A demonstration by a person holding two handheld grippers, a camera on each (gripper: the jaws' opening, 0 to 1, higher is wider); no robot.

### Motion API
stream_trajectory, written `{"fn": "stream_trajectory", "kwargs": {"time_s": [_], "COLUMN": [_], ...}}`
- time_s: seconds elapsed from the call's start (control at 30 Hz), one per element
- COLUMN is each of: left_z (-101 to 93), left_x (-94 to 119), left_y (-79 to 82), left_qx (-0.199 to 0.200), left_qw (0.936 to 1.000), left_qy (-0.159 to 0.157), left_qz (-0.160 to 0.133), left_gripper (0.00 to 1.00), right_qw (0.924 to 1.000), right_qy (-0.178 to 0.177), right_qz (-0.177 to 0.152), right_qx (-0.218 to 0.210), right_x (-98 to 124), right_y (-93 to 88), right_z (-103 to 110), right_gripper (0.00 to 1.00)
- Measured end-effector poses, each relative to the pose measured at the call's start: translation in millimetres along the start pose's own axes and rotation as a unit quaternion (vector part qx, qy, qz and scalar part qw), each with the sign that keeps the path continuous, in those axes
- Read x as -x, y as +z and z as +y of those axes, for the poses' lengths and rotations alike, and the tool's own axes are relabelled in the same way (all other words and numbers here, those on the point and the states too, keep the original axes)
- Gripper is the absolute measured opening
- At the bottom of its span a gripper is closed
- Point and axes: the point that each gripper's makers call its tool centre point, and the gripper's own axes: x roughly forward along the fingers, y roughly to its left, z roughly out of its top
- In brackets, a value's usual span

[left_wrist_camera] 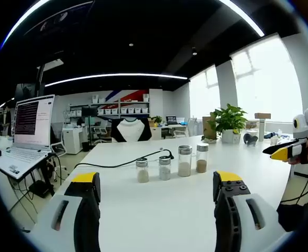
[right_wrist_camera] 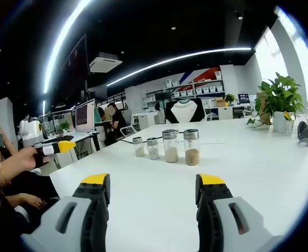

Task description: Rotate the seasoning bottle until the label or dispensing opening points toward the visible target arrow and the bottle remains upright within the marked orientation range

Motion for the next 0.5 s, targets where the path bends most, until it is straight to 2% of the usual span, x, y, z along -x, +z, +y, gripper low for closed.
{"fn": "stream_trajectory", "kwargs": {"time_s": [0.17, 0.3, 0.4, 0.5], "left_z": [-1.1, -0.2, -0.8, -3.4], "left_x": [-0.6, -1.3, -1.3, -2.1], "left_y": [3.3, 0.1, -4.1, -3.0], "left_qx": [0.018, 0.011, 0.009, 0.001], "left_qw": [0.9997, 0.9999, 0.9999, 0.9999], "left_qy": [-0.003, -0.001, -0.004, -0.006], "left_qz": [-0.013, -0.004, 0.008, 0.009], "left_gripper": [0.94, 0.94, 0.94, 0.94], "right_qw": [0.9998, 0.9998, 0.9998, 0.9996], "right_qy": [-0.006, -0.007, -0.005, -0.007], "right_qz": [0.012, 0.017, 0.003, 0.0], "right_qx": [-0.013, -0.009, -0.018, -0.026], "right_x": [2.1, 1.8, 2.2, 2.4], "right_y": [-6.4, -8.0, -3.2, -3.1], "right_z": [-1.9, -2.2, -2.1, -3.3], "right_gripper": [0.65, 0.65, 0.65, 0.65]}}
